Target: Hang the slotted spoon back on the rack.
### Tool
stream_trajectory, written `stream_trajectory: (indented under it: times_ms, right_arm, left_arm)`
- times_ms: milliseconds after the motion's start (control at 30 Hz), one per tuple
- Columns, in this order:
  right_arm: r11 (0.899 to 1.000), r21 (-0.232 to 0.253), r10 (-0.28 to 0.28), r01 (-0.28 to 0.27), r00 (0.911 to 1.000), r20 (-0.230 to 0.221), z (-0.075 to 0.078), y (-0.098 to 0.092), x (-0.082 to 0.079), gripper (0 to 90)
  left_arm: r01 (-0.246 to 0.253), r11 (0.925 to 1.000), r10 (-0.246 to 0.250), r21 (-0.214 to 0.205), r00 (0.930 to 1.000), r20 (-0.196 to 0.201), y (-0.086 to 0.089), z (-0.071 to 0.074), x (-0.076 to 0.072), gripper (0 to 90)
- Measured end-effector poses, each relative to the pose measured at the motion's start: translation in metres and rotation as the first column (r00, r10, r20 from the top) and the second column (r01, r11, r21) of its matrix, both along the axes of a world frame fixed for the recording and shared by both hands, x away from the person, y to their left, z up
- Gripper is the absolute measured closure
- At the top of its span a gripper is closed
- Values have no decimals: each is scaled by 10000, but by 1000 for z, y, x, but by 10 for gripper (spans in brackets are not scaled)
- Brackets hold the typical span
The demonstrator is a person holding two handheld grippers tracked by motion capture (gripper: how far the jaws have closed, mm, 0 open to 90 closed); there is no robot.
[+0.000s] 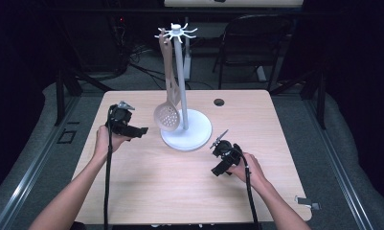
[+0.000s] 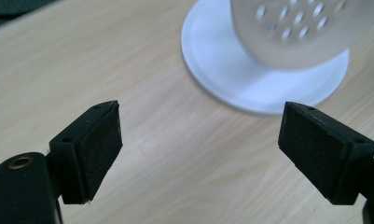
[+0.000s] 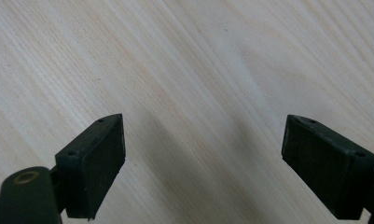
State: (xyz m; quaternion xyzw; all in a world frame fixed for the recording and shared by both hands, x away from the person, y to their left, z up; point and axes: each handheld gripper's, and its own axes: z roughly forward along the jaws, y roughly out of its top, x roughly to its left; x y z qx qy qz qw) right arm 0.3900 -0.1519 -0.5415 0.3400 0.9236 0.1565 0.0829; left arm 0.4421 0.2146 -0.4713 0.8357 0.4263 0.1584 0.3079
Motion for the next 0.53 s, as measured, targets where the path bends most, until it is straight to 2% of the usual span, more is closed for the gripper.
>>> stream_trajectory:
  times_ms: [200, 433, 467, 500, 533]
  right_arm:
    - [9996, -252, 105, -105, 9999, 9, 1, 0, 0, 130]
    - [9997, -194, 130, -128, 9999, 86, 1, 0, -1, 122]
    - [9997, -214, 155, -153, 9998, 93, 1, -1, -1, 119]
    - [10000, -34, 69, -69, 9998, 164, 0, -1, -2, 114]
    - [9999, -119, 125, -122, 9997, 186, 1, -1, -1, 107]
  left_arm:
    - [-396, 9991, 385, -145, 9968, -698, 14, -32, -5, 126]
    - [-701, 9975, 693, -78, 9949, -739, 23, -44, -8, 103]
    - [-744, 9972, 740, -26, 9942, -775, 25, -46, -7, 101]
    - [-764, 9971, 759, -36, 9936, -839, 26, -48, -7, 96]
    - [-801, 9968, 789, -86, 9922, -961, 28, -51, -6, 88]
